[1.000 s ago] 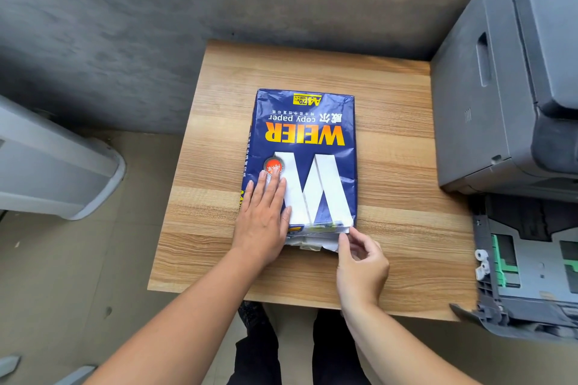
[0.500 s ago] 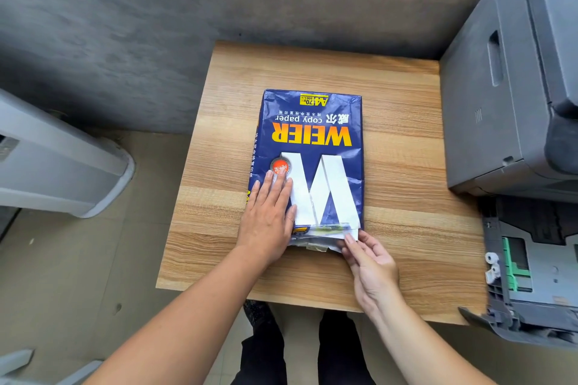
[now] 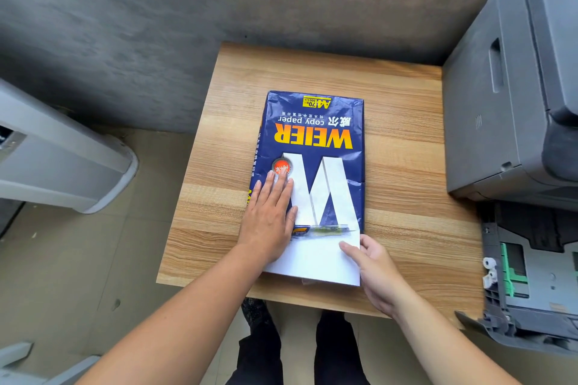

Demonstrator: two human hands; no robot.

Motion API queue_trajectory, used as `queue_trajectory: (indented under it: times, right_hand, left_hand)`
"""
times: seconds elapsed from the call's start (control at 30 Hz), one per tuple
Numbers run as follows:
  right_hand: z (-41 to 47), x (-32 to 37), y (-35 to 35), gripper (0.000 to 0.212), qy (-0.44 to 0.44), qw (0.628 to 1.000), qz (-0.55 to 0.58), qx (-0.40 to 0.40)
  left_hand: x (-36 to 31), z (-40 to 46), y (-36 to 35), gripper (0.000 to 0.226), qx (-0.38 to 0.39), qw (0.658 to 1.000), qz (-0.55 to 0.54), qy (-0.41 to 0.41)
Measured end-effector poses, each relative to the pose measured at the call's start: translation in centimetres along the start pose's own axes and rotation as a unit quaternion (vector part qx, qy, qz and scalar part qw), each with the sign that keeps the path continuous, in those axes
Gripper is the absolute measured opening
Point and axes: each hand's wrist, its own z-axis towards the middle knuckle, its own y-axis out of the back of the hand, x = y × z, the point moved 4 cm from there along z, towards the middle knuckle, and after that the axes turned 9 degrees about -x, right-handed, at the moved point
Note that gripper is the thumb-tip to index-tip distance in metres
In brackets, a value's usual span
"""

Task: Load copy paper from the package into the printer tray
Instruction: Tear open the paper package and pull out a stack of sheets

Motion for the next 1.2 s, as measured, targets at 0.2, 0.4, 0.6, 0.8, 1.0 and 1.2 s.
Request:
queue_trajectory:
  times: [0.2,0.4,0.6,0.8,1.0,1.2]
  right_hand:
    - [0.9,-0.2,-0.1,0.021,0.046,0.999,-0.018,-0.004]
    - [-0.1,-0.3,1.5,0.017,0.032,0.998,-0.049,0.001]
    - [-1.7,-0.7,3.0,0.034,0.01,0.995,-0.077,0.056]
    - [-3.1,-1.0,3.2,0.029,-0.089,0.987,-0.039,0.131]
    - [-2.0,-0.2,0.5,0.027,0.002,0.997,-0.072,0.018]
    - [-8.6,-0.5,3.3,0.031,-0.117,0.988,0.048,0.093]
  left_hand:
    - [0.7,-1.7,0.2,0.063,-0.008,0.999,-0.032,0.022]
    - [0.6,-1.7,0.4,0.059,0.01,0.999,-0.016,0.032]
    - [0.6,-1.7,0.4,0.059,0.011,0.999,-0.028,0.039]
    - [0.5,-1.8,0.4,0.059,-0.004,0.999,-0.037,0.037]
    - [0.6,-1.9,0.4,0.06,0.001,0.999,-0.043,0.032]
    - [0.6,-1.6,0.6,0.059,-0.001,0.997,-0.074,0.03]
